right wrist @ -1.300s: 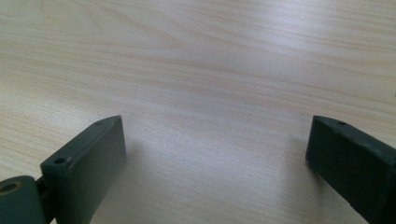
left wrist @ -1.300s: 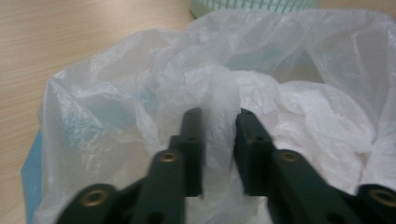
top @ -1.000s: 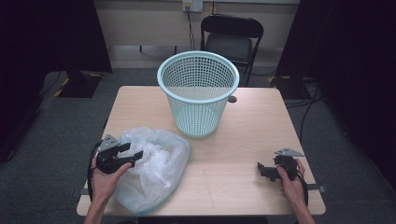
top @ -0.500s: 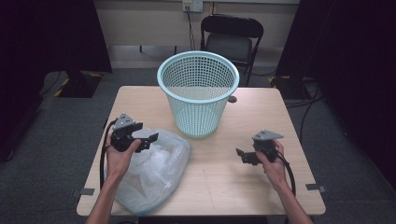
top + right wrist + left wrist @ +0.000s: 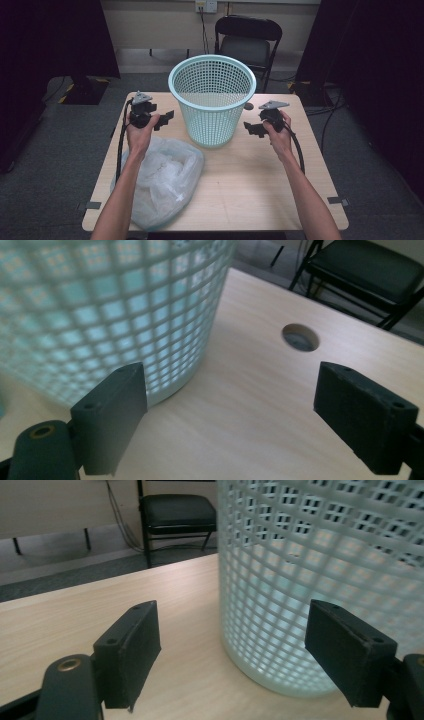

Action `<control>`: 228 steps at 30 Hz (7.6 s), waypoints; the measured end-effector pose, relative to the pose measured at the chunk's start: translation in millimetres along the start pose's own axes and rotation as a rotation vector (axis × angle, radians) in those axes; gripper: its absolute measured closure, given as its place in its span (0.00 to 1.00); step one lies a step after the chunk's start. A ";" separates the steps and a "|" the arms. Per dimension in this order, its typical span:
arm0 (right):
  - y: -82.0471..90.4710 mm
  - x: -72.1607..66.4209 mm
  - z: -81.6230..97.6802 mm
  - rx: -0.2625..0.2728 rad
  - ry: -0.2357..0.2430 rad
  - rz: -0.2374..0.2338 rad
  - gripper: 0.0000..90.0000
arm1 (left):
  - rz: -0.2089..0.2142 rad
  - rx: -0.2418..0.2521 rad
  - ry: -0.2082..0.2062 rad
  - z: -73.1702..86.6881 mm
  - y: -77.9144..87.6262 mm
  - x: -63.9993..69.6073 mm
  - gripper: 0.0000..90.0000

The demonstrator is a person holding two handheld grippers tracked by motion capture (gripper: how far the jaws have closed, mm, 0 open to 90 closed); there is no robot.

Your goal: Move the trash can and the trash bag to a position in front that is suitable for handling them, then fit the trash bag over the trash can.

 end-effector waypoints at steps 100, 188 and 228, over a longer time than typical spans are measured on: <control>124.8 -31.2 103.5 0.135 -0.074 -0.035 0.50 | 0.260 -0.042 -0.273 85.7 70.5 144.6 0.36; 56.2 -9.9 206.9 -0.148 -0.135 0.008 0.10 | 0.127 -0.245 -0.109 178.6 53.8 46.3 0.92; 56.4 -10.2 207.2 -0.148 -0.132 0.006 0.10 | 0.225 0.237 -0.129 124.8 156.6 44.9 0.92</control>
Point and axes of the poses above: each handheld gripper's, and its own axes: y roughly backward along the jaws, z roughly out of its underside, x roughly to its right, the point moved 5 cm from there along -y, roughly forward along the jaws, and after that the axes turned 12 degrees about -x, right-handed, at the moved point
